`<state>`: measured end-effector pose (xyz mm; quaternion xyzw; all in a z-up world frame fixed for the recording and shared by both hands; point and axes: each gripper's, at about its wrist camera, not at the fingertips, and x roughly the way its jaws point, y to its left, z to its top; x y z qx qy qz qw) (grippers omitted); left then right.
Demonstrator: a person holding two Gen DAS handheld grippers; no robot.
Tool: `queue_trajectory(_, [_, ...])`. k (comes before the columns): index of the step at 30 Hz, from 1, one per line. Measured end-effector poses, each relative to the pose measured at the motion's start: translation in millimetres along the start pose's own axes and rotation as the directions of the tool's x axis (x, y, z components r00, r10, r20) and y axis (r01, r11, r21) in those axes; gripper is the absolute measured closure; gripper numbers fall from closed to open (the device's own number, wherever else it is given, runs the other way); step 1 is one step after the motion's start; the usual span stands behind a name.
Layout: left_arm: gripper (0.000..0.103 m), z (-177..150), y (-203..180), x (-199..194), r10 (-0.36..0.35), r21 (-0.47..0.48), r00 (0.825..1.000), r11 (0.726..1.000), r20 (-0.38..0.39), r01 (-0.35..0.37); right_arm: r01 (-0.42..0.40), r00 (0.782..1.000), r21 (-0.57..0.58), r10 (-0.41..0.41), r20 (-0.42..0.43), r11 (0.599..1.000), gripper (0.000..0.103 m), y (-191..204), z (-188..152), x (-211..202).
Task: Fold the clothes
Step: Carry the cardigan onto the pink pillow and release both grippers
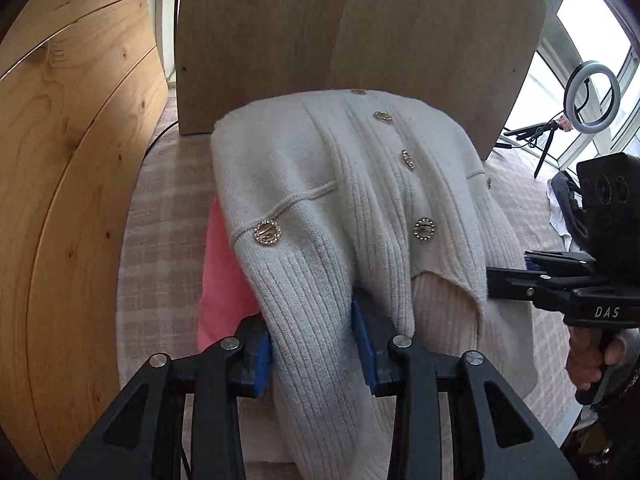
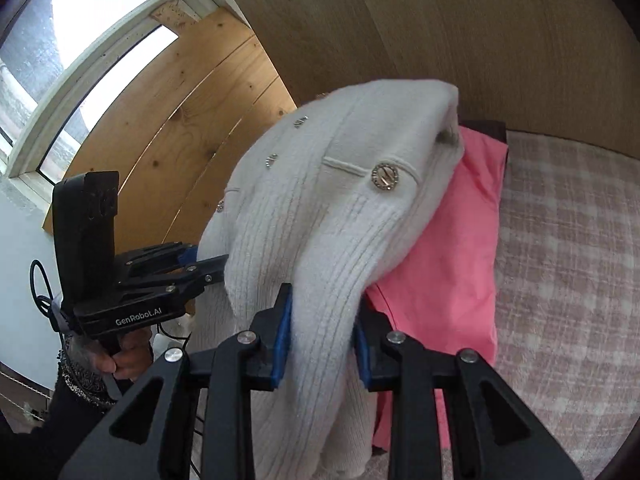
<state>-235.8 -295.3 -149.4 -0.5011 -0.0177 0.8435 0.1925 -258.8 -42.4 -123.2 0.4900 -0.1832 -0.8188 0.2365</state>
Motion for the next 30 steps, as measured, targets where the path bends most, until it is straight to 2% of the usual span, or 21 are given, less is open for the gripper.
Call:
queue_trajectory(3, [0.065,-7,-1,-21,0.041,0.021,0.999,0.999,0.030,-0.042,0.005,1.000,0.023,-0.005,0.006,1.000,0.075,-15,-14,-27])
queue_trajectory(6, [0.066,-9,-10,-46,0.109,0.064,0.990,0.991,0.085,-0.115,0.127,0.991,-0.078,-0.123,0.054,0.989,0.075,-4,-13,-53])
queue_trajectory(7, [0.066,-8,-14,-54,0.106,0.074,0.989,0.991,0.105,-0.114,0.154,0.986,-0.120,-0.145,0.078,0.981,0.075,5,-10,-60])
queue_trajectory(10, [0.066,1,-20,-62,0.056,0.088,0.988,0.994,0.144,-0.069,0.129,0.989,-0.221,-0.108,0.106,0.967,0.075,30,6,-60])
queue_trajectory(12, [0.066,9,-19,-48,0.011,0.096,0.994,0.995,0.110,-0.022,0.126,0.991,-0.273,-0.107,0.084,0.954,0.075,42,17,-43])
queue_trajectory(13, [0.064,9,-17,-38,0.013,0.097,0.996,0.995,0.086,-0.022,0.125,0.992,-0.289,-0.112,0.061,0.949,0.075,44,20,-33])
queue_trajectory(14, [0.064,9,-13,-27,0.021,0.098,0.998,0.995,0.061,-0.027,0.125,0.992,-0.291,-0.113,0.055,0.948,0.075,43,22,-29])
queue_trajectory(15, [0.064,8,-10,-11,0.086,0.114,0.996,0.990,0.020,-0.088,0.126,0.992,-0.288,-0.114,0.057,0.949,0.075,41,25,-30])
queue_trajectory(16, [0.058,3,-5,3,0.139,0.119,0.990,0.984,-0.020,-0.136,0.127,0.992,-0.285,-0.115,0.059,0.950,0.077,38,29,-30])
queue_trajectory(17, [0.051,2,0,3,0.133,0.092,0.991,0.987,-0.028,-0.130,0.129,0.991,-0.282,-0.116,0.061,0.951,0.078,36,32,-30])
queue_trajectory(19, [0.052,-1,11,-3,0.102,0.029,0.994,0.994,-0.031,-0.101,0.131,0.991,-0.276,-0.118,0.065,0.952,0.078,32,38,-31])
queue_trajectory(21, [0.056,4,7,-21,0.146,0.038,0.989,0.989,0.014,-0.146,0.134,0.990,-0.269,-0.120,0.069,0.954,0.078,28,44,-31])
queue_trajectory(25, [0.056,27,-7,-50,0.136,0.058,0.984,0.988,0.116,-0.143,0.139,0.989,-0.257,-0.123,0.076,0.956,0.077,19,57,-32])
queue_trajectory(27, [0.057,46,-12,-44,0.151,0.069,0.980,0.985,0.127,-0.161,0.141,0.989,-0.251,-0.125,0.080,0.958,0.076,15,64,-33])
queue_trajectory(30, [0.057,73,-6,-24,0.110,0.038,0.986,0.993,0.125,-0.116,0.160,0.985,-0.251,-0.140,0.097,0.955,0.076,15,85,-20])
